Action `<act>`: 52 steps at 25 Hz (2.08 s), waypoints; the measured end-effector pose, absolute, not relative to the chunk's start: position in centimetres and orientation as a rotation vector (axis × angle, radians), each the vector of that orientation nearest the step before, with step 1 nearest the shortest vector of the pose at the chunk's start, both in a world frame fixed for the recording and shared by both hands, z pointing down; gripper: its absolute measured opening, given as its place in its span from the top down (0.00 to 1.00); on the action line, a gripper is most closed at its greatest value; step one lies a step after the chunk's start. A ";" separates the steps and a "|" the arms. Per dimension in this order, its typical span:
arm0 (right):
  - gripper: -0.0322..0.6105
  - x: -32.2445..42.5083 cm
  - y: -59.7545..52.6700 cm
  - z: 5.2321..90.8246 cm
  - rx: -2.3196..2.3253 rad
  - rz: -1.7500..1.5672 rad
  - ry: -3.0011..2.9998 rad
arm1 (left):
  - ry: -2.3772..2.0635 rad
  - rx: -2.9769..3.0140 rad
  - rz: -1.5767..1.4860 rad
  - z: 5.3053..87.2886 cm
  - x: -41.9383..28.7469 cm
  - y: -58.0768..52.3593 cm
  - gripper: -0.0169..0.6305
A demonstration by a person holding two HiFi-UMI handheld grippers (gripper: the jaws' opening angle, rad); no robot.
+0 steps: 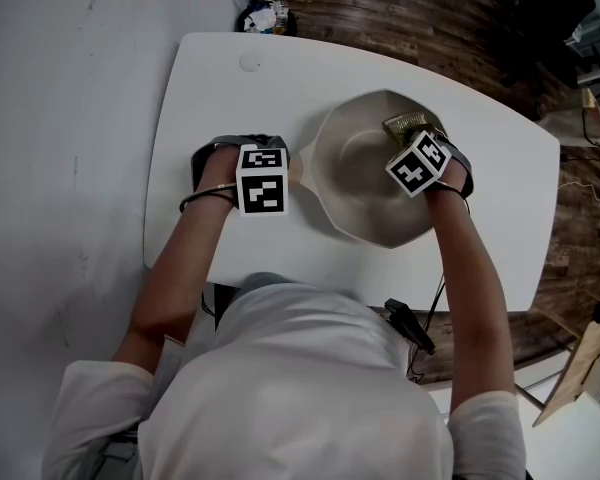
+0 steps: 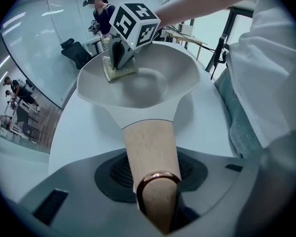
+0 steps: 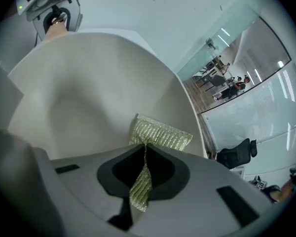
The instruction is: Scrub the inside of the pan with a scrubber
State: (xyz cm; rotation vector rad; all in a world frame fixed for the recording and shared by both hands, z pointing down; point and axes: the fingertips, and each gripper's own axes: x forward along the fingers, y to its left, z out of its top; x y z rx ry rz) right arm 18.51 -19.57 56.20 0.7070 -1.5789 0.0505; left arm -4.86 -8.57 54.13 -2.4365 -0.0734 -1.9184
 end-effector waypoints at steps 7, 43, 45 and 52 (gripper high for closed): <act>0.91 15.4 -21.5 55.5 0.782 0.113 -1.727 | -0.076 -2.437 -1.919 54.1 -4.7 -8.6 0.72; 0.91 2.5 -16.4 53.5 0.607 0.362 -2.324 | -0.061 -2.436 -1.923 54.2 -4.5 -8.6 0.71; 0.91 2.2 -15.4 53.6 0.593 0.403 -2.357 | -0.058 -2.439 -1.927 54.2 -4.5 -8.6 0.71; 0.91 1.6 -12.4 53.6 0.457 0.609 -2.403 | -0.054 -2.443 -1.946 54.3 -4.4 -8.5 0.71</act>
